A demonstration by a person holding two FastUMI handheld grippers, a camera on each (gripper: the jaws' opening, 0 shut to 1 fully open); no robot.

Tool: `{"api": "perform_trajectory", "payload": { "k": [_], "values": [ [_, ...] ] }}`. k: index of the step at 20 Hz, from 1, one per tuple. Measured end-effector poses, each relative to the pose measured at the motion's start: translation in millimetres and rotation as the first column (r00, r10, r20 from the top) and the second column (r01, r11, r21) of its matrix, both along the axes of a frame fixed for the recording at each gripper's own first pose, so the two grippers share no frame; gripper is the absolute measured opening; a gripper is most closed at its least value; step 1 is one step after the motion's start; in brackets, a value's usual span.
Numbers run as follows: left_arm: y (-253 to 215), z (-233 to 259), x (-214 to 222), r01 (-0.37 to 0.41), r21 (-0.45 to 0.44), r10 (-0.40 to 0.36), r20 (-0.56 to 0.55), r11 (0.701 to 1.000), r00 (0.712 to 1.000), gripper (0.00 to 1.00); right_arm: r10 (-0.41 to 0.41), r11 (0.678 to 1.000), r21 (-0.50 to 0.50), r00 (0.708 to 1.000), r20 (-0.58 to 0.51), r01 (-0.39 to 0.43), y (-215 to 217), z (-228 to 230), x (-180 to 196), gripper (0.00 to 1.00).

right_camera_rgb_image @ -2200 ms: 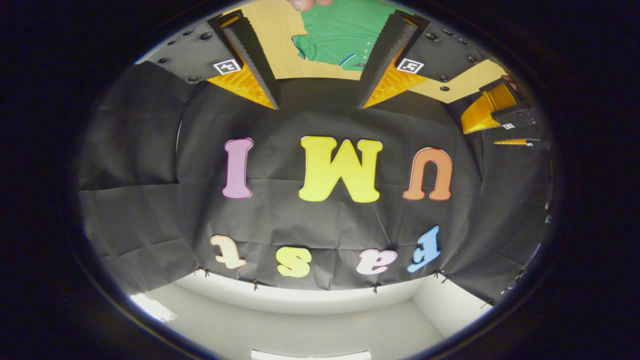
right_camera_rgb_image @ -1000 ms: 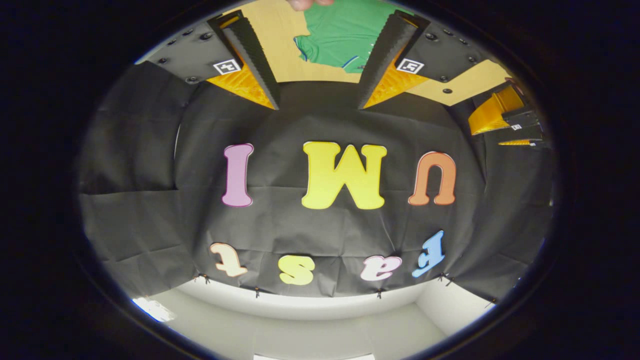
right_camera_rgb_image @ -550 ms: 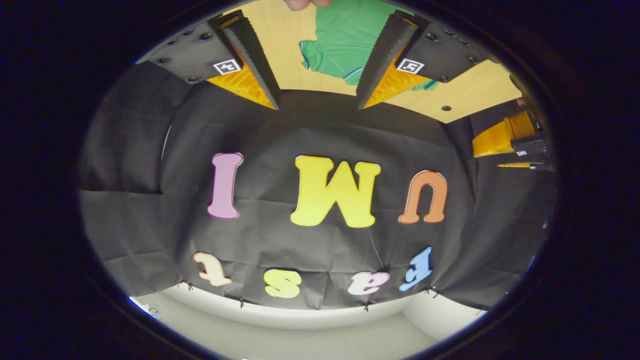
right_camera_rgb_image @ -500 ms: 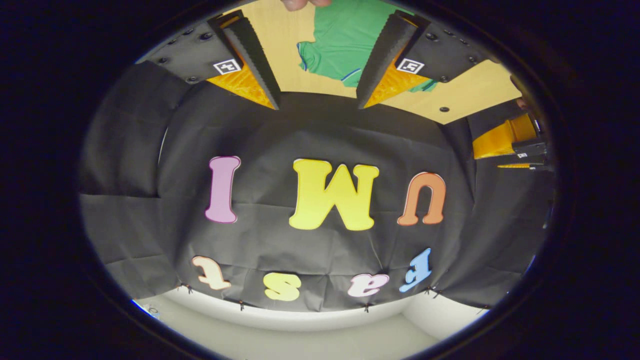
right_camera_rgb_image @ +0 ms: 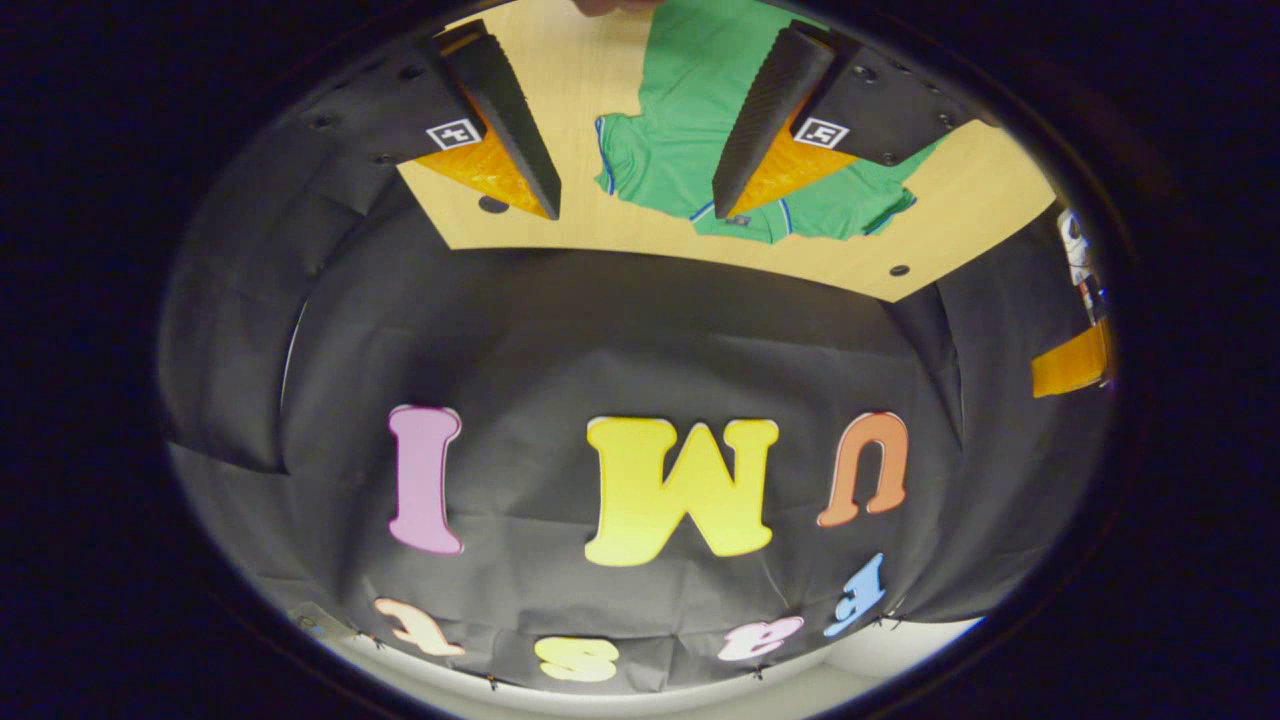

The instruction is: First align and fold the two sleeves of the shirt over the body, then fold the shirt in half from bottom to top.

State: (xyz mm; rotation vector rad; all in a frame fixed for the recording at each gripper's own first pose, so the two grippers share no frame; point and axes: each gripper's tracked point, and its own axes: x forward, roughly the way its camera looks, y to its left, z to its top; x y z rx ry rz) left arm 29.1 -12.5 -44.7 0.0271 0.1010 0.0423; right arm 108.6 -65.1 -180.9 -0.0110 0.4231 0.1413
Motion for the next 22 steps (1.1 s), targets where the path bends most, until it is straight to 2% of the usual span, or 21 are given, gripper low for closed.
{"api": "perform_trajectory", "payload": {
  "k": [3, 7, 17, 22],
  "values": [
    [-3, -9, 7, -0.015, 0.000, 0.015, -0.023, 1.000, 1.000, 0.99, 0.000, 1.000, 0.007, 0.997, -0.082, 0.001, -11, -40, 23, 0.96],
    [-11, -23, 13, -0.022, -0.001, 0.022, -0.063, 1.000, 0.998, 0.99, -0.002, 0.999, 0.032, 0.978, -0.206, 0.009, -21, -96, 50, 0.97],
    [-14, -64, 3, -0.056, 0.037, 0.061, -0.155, 0.998, 0.986, 0.99, -0.010, 0.998, 0.048, 0.931, -0.366, 0.030, -26, -205, 114, 0.97],
    [-13, -82, -1, -0.067, 0.057, 0.077, -0.199, 0.996, 0.977, 0.99, -0.004, 0.997, 0.071, 0.899, -0.439, 0.039, -20, -239, 125, 0.95]
  ]
}}
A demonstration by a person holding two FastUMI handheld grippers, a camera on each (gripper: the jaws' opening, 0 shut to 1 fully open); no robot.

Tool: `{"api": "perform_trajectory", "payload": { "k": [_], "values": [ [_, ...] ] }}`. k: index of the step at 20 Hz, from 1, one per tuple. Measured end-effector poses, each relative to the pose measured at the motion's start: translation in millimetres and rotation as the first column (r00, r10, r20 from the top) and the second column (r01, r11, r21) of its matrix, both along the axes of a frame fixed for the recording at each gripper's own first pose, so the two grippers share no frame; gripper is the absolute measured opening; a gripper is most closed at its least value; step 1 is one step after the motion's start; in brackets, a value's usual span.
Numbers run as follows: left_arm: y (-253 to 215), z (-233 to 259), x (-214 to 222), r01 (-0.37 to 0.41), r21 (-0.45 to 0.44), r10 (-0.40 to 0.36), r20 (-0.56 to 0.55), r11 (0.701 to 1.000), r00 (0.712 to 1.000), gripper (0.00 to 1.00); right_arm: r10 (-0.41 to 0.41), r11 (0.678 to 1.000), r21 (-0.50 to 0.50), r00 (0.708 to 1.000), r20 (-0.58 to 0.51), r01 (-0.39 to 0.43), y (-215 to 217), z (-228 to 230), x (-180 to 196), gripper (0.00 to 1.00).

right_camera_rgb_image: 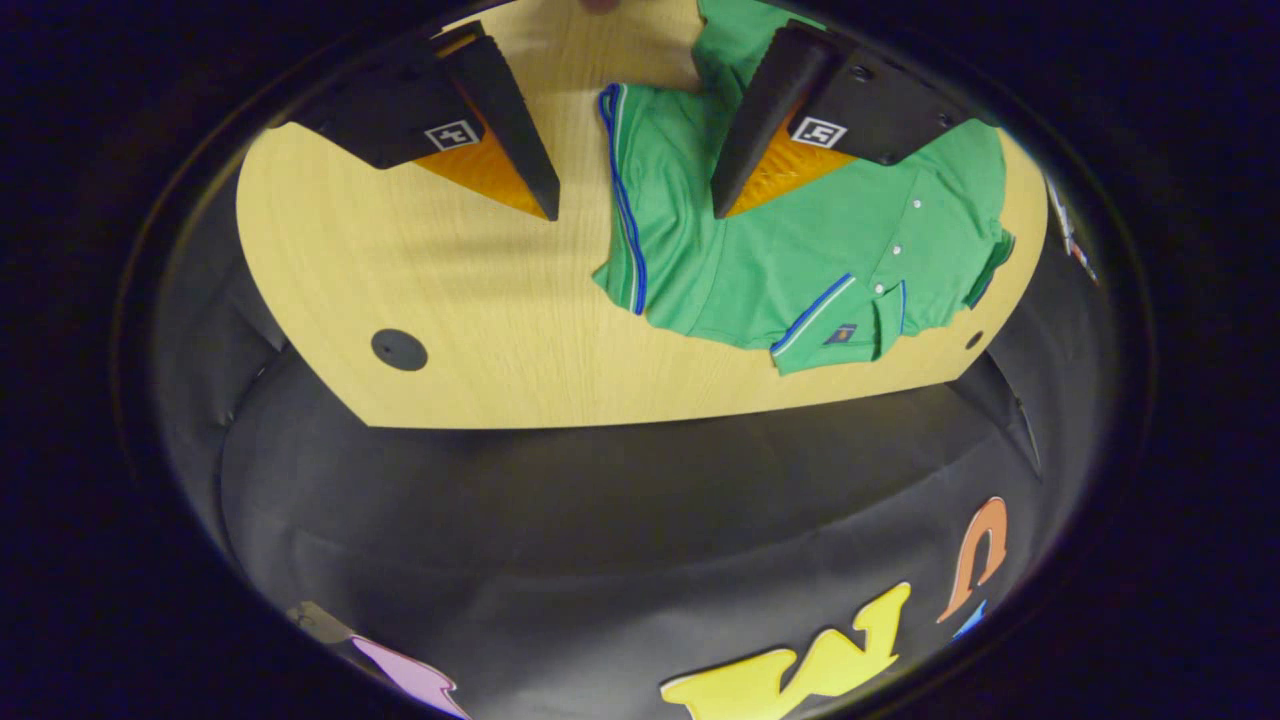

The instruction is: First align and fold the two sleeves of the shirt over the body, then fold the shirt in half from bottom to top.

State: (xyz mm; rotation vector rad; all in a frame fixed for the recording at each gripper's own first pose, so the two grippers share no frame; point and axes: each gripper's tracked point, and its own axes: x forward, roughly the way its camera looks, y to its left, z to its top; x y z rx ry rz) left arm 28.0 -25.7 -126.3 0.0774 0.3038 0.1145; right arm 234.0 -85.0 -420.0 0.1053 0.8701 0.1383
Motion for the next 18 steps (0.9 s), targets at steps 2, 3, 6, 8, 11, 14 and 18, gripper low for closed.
{"api": "perform_trajectory", "payload": {
  "k": [2, 3, 6, 8, 11, 14, 18],
  "values": [
    [0, -2, -1, -0.003, -0.003, 0.003, -0.006, 1.000, 1.000, 0.99, -0.011, 1.000, 0.012, 1.000, -0.022, 0.011, 2, -8, 2, 0.92],
    [0, -1, -1, -0.006, -0.003, 0.006, -0.007, 1.000, 1.000, 0.99, -0.014, 1.000, 0.013, 1.000, -0.023, 0.014, 2, -9, 3, 0.86],
    [3, -3, -2, -0.012, 0.000, 0.012, -0.013, 1.000, 1.000, 0.99, 0.001, 1.000, 0.003, 0.999, -0.038, -0.001, 7, -13, 5, 0.72],
    [5, -5, -2, -0.016, -0.001, 0.016, -0.022, 1.000, 1.000, 0.99, 0.014, 0.999, -0.035, 0.999, -0.035, -0.015, 3, -15, 7, 0.24],
    [8, -3, -5, -0.021, 0.002, 0.021, -0.026, 1.000, 0.999, 0.99, -0.006, 1.000, -0.028, 1.000, -0.022, 0.006, 2, -15, 9, 0.06],
    [17, -1, -6, -0.030, 0.016, 0.031, -0.020, 0.999, 0.999, 0.99, -0.040, 0.999, 0.024, 0.999, -0.035, 0.041, 3, -11, 9, 0.02],
    [28, 1, -9, -0.054, 0.011, 0.054, -0.016, 0.999, 0.998, 0.99, -0.088, 0.990, 0.111, 0.995, -0.036, 0.091, 6, 10, 9, 0.04]
  ]
}}
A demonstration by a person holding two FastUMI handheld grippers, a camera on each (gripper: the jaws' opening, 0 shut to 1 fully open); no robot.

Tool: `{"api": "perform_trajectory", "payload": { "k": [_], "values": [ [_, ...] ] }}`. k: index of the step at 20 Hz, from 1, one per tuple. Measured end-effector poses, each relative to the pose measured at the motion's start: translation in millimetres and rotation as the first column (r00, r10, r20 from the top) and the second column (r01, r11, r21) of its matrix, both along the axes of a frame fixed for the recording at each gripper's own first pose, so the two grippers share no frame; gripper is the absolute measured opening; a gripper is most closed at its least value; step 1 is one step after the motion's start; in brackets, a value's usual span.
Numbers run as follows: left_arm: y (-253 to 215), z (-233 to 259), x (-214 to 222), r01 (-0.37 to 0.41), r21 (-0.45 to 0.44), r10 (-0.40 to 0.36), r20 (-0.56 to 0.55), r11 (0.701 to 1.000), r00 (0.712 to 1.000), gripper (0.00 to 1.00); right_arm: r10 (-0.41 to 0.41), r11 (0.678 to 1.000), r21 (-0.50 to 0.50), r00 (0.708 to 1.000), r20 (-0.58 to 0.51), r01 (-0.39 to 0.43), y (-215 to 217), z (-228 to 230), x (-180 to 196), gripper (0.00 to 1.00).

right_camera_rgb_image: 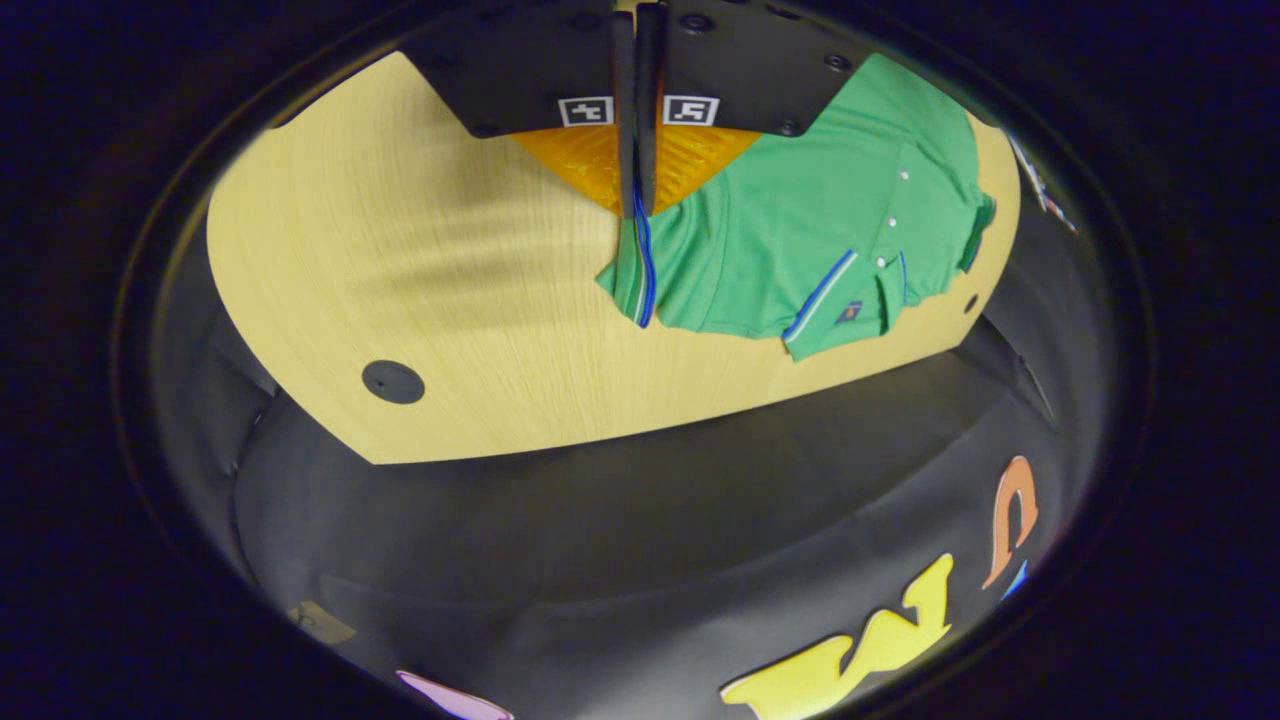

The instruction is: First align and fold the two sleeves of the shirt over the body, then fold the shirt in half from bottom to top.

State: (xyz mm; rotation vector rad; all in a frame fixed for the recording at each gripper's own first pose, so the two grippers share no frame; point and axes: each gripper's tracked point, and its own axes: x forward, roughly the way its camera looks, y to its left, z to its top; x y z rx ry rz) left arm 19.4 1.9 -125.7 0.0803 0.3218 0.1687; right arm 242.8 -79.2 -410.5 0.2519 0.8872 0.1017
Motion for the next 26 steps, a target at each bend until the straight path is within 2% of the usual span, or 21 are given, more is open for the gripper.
{"api": "perform_trajectory", "payload": {
  "k": [3, 6, 12, 17, 19, 20, 21, 22, 23, 24, 25, 26],
  "values": [
    [5, -1, -2, -0.016, -0.022, 0.016, -0.005, 1.000, 1.000, 0.99, -0.021, 0.999, 0.030, 1.000, 0.005, 0.021, 6, 16, 2, 0.04],
    [14, -6, -9, -0.040, -0.036, 0.039, -0.022, 0.999, 0.999, 0.99, -0.002, 0.999, 0.037, 1.000, 0.023, 0.001, 24, 33, 3, 0.02],
    [39, -4, -24, -0.093, -0.063, 0.091, -0.036, 0.994, 0.995, 0.99, 0.065, 0.997, 0.037, 0.997, 0.044, -0.067, 96, 55, 9, 0.04],
    [67, -4, -37, -0.124, -0.054, 0.121, -0.048, 0.991, 0.992, 0.99, 0.112, 0.994, 0.018, 0.994, -0.008, -0.112, 156, 37, 1, 0.04],
    [80, -5, -42, -0.141, -0.052, 0.138, -0.051, 0.989, 0.989, 1.00, 0.118, 0.992, 0.040, 0.992, -0.037, -0.117, 177, 28, -3, 0.02],
    [86, -5, -43, -0.150, -0.051, 0.148, -0.052, 0.987, 0.988, 0.99, 0.124, 0.992, 0.042, 0.991, -0.053, -0.122, 184, 24, -6, 0.08],
    [91, -5, -43, -0.160, -0.052, 0.157, -0.052, 0.986, 0.986, 1.00, 0.128, 0.991, 0.042, 0.990, -0.060, -0.126, 189, 24, -8, 0.22],
    [95, -4, -43, -0.164, -0.055, 0.161, -0.053, 0.985, 0.985, 0.99, 0.132, 0.990, 0.055, 0.990, -0.053, -0.129, 195, 29, -8, 0.21],
    [98, -4, -43, -0.163, -0.060, 0.160, -0.052, 0.985, 0.986, 0.99, 0.131, 0.990, 0.059, 0.991, -0.040, -0.129, 197, 36, -7, 0.24],
    [99, -4, -39, -0.151, -0.069, 0.149, -0.044, 0.986, 0.988, 0.99, 0.131, 0.990, 0.056, 0.991, -0.027, -0.129, 198, 43, -9, 0.35],
    [99, -2, -35, -0.137, -0.072, 0.135, -0.035, 0.988, 0.990, 0.99, 0.126, 0.991, 0.053, 0.992, -0.017, -0.125, 196, 51, -11, 0.36],
    [99, -1, -32, -0.120, -0.075, 0.118, -0.026, 0.990, 0.993, 0.99, 0.119, 0.991, 0.058, 0.993, -0.008, -0.118, 195, 60, -14, 0.50]
  ]
}}
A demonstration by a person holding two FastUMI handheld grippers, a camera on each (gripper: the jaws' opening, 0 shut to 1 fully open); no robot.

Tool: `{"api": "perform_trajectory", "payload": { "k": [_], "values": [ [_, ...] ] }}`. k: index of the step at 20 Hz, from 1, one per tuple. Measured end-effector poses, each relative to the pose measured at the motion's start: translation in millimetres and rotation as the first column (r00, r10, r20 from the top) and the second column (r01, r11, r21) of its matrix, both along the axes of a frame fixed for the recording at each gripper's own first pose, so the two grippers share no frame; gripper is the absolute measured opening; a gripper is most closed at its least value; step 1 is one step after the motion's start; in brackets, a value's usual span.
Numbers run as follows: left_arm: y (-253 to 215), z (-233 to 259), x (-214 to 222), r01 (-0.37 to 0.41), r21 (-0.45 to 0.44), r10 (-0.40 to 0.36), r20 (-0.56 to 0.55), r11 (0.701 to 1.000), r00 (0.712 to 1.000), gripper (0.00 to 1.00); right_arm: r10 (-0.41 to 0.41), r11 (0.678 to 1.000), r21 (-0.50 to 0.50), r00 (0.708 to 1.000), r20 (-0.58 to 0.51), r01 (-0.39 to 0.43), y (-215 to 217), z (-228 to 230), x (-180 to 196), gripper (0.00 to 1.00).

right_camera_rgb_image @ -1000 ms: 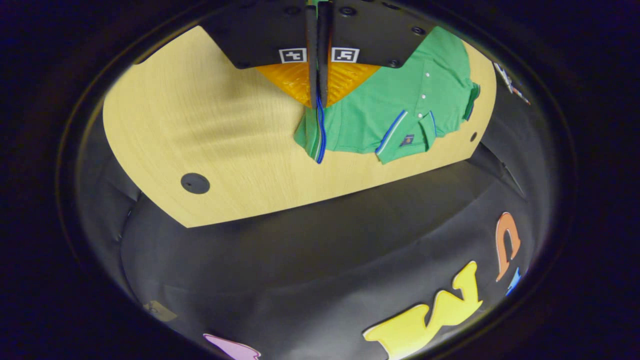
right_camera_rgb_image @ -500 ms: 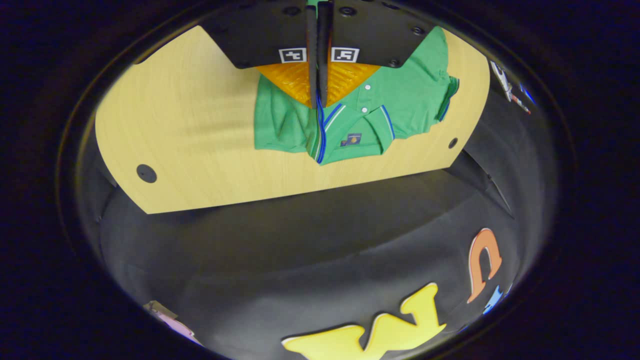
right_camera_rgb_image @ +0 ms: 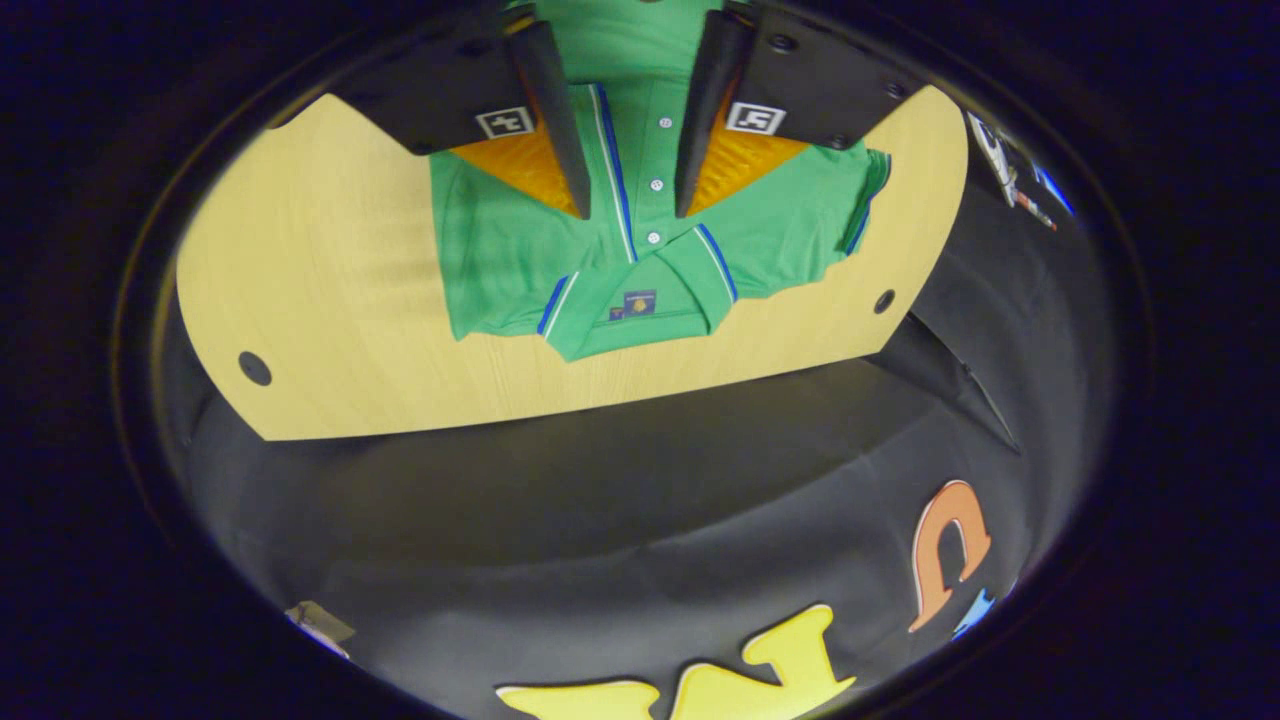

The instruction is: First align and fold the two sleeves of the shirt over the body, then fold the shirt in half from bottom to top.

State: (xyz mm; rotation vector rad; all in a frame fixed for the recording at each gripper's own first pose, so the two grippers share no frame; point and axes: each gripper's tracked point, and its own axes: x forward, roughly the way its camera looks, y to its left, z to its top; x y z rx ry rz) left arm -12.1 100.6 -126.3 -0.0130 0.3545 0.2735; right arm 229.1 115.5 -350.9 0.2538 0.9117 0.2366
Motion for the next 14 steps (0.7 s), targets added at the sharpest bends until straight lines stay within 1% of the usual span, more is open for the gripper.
{"api": "perform_trajectory", "payload": {
  "k": [3, 4, 5, 8, 10, 11, 13, 14],
  "values": [
    [-6, -6, 16, 0.084, -0.061, -0.083, 0.011, 0.995, 0.996, 0.99, -0.012, 1.000, 0.004, 0.999, 0.042, 0.012, -12, 35, -13, 0.90],
    [-6, -9, 24, 0.110, -0.080, -0.109, 0.016, 0.991, 0.994, 0.99, -0.010, 1.000, 0.005, 0.998, 0.063, 0.010, -16, 51, -18, 0.92],
    [-4, -12, 32, 0.134, -0.098, -0.133, 0.019, 0.986, 0.991, 0.99, -0.008, 1.000, 0.002, 0.996, 0.085, 0.008, -22, 67, -26, 0.85],
    [2, -40, 61, 0.190, -0.123, -0.196, -0.039, 0.974, 0.980, 0.99, 0.009, 1.000, -0.003, 0.987, 0.159, -0.009, -40, 117, -54, 0.85],
    [4, -59, 79, 0.232, -0.142, -0.243, -0.065, 0.962, 0.968, 1.00, 0.042, 0.998, -0.044, 0.978, 0.205, -0.033, -57, 145, -78, 1.00],
    [4, -71, 89, 0.251, -0.151, -0.265, -0.080, 0.956, 0.961, 0.99, 0.060, 0.996, -0.075, 0.973, 0.225, -0.044, -66, 154, -90, 0.92],
    [8, -96, 111, 0.265, -0.167, -0.286, -0.115, 0.950, 0.951, 0.99, 0.084, 0.992, -0.115, 0.963, 0.256, -0.056, -79, 173, -113, 0.92],
    [9, -109, 119, 0.263, -0.176, -0.289, -0.140, 0.948, 0.947, 0.99, 0.089, 0.991, -0.118, 0.960, 0.264, -0.059, -83, 179, -122, 0.85]
  ]
}}
